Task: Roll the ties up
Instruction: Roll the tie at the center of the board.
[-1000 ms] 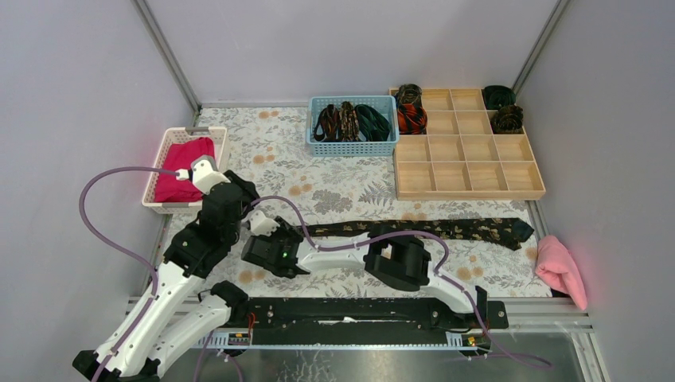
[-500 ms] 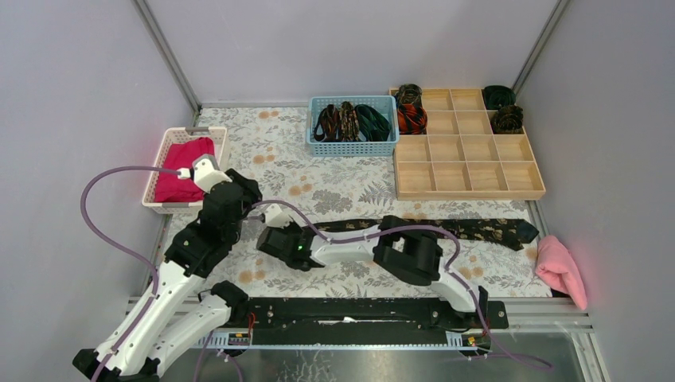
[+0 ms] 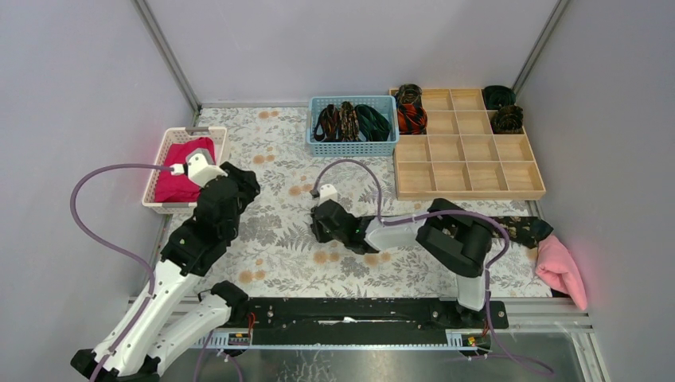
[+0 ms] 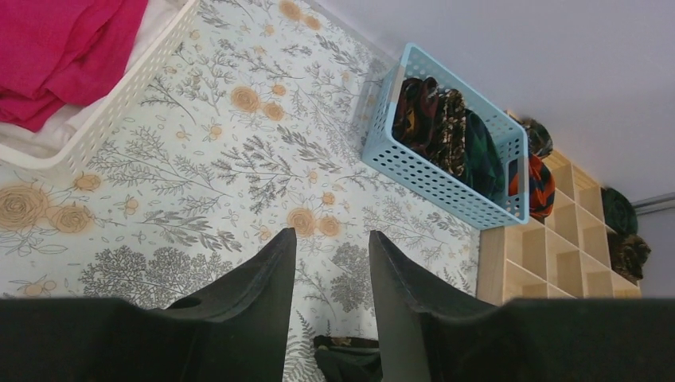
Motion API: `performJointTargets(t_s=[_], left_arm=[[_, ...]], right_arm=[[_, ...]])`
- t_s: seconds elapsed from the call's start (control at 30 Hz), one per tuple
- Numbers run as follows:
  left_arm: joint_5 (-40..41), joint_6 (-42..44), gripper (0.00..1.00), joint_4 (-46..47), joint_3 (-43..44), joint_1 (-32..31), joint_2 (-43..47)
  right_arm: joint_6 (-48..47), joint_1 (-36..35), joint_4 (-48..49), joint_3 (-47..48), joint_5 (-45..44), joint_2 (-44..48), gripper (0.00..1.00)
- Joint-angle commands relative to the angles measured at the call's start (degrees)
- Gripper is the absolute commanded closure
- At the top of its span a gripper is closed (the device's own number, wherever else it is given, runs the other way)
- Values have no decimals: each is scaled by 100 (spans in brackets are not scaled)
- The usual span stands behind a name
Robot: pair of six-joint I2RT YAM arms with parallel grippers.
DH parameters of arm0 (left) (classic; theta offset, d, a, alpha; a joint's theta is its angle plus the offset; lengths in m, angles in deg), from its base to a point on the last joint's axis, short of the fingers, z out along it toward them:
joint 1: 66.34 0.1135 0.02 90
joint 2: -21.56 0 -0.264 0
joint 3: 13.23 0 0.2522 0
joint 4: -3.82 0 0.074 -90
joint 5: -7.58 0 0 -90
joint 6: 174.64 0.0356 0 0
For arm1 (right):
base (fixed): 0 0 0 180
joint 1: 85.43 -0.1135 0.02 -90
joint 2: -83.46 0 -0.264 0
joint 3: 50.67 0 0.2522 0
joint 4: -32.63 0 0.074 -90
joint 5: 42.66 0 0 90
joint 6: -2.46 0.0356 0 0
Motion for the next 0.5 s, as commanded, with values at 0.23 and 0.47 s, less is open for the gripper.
performJointTargets(t_s=[0.23, 0.47], left_arm=[[-1258, 77, 57, 1726, -1219, -23, -328], [-2557, 441, 58, 3508, -1895, -28, -1179]], right_arm=[[1072, 693, 2001, -1406, 1925, 1069, 80], [1145, 837, 1830, -1443, 2146, 1383, 80]])
